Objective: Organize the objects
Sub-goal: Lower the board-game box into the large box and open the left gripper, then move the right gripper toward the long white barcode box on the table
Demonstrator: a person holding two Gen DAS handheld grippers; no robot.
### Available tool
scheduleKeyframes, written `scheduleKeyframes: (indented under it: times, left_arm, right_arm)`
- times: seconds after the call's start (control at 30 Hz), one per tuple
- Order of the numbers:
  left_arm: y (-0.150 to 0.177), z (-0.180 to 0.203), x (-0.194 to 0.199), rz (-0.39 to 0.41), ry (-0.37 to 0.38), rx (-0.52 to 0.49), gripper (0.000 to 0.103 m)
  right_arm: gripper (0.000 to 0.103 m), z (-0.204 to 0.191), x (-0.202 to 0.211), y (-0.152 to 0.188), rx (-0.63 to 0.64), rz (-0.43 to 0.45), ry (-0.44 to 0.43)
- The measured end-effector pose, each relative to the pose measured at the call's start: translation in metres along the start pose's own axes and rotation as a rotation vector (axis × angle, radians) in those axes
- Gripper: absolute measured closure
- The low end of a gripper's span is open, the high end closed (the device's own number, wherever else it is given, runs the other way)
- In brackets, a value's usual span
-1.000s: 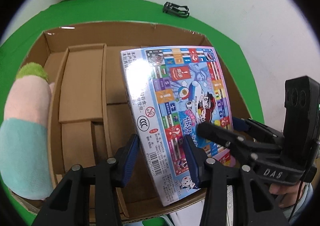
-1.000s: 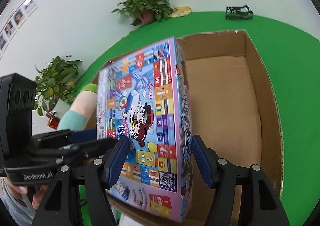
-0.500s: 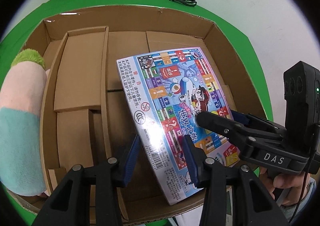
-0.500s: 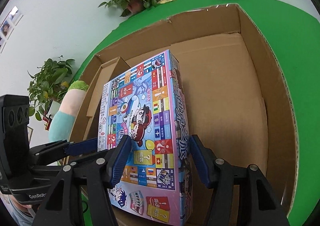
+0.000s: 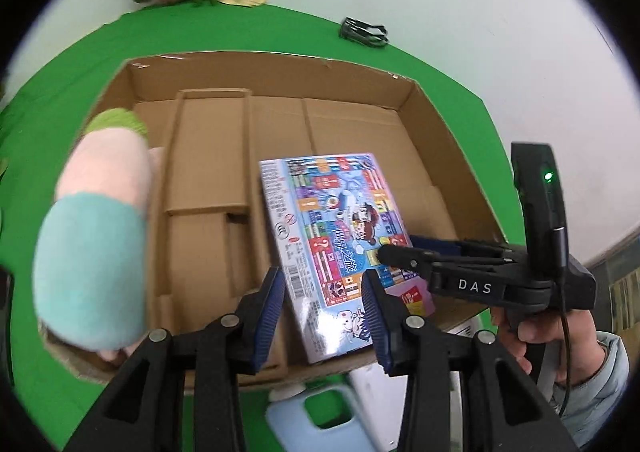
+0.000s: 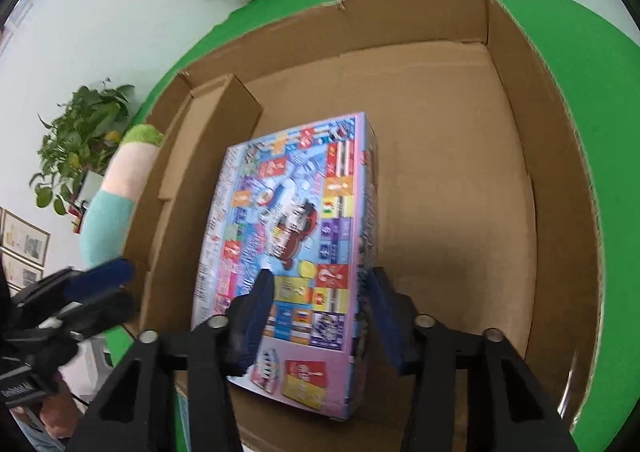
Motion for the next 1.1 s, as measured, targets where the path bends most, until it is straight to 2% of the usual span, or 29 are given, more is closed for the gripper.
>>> scheduleKeyframes:
  times: [0.07, 0.13, 0.27, 0.33, 0.37, 0.4, 0.43, 0.47, 0.53, 0.6, 0.7, 0.83, 1.1]
  left_arm:
    - [0.002, -0.008, 0.002, 0.014, 0.016, 0.026, 0.064]
    - [0.005, -0.010, 0.004, 0.030, -0.007, 0.031, 0.064]
    - [0.013, -0.009, 0.027, 0.112, -0.046, -0.010, 0.064]
    - [0.011, -0.003, 0.039, 0.169, -0.097, -0.050, 0.057]
    - [0.014, -0.003, 0.049, 0.199, -0.122, -0.067, 0.053]
    - [0.014, -0.001, 0.056, 0.238, -0.158, -0.085, 0.039]
    - [0.014, 0.003, 0.067, 0.298, -0.212, -0.109, 0.022]
    - [0.015, 0.007, 0.075, 0.348, -0.259, -0.126, 0.017]
    - [0.021, 0.017, 0.096, 0.465, -0.352, -0.175, 0.016]
    - [0.026, 0.025, 0.104, 0.493, -0.374, -0.197, 0.014]
    - [0.034, 0.036, 0.108, 0.498, -0.350, -0.191, 0.014]
    - [0.044, 0.048, 0.108, 0.481, -0.368, -0.167, 0.014]
    - [0.068, 0.066, 0.109, 0.489, -0.289, -0.126, 0.014]
  right_arm:
    - [0.061, -0.002, -0.008, 0.006, -0.018, -0.036, -0.031]
    - [0.061, -0.011, -0.013, 0.013, -0.013, -0.049, -0.048]
    - [0.057, -0.018, -0.010, 0.018, -0.007, -0.032, -0.031]
    - [0.055, -0.016, -0.005, 0.017, -0.030, -0.022, -0.052]
    - [0.042, -0.016, 0.002, 0.018, -0.032, 0.003, -0.047]
    - [0.033, -0.016, 0.014, 0.019, -0.026, 0.049, -0.023]
    - [0.009, -0.017, 0.029, 0.021, -0.019, 0.114, 0.004]
    - [0.001, -0.018, 0.046, 0.024, -0.014, 0.177, 0.028]
    - [0.000, -0.021, 0.074, 0.033, 0.017, 0.259, 0.062]
    - [0.000, -0.023, 0.099, 0.045, 0.041, 0.317, 0.097]
    - [0.000, -0.025, 0.135, 0.069, 0.054, 0.408, 0.137]
    - [0.000, -0.030, 0.172, 0.107, 0.092, 0.506, 0.196]
    - [0.000, -0.031, 0.207, 0.166, 0.149, 0.563, 0.278]
Point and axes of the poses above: each gripper's, at about its wrist camera, not at the fingertips, and x roughly against the way its jaws point, z to its right, y to its underside, the point moved 5 cm from there along -x, roughly the way its jaws point, and after that the axes turned 8 degrees about -x, right-handed, at the moved point
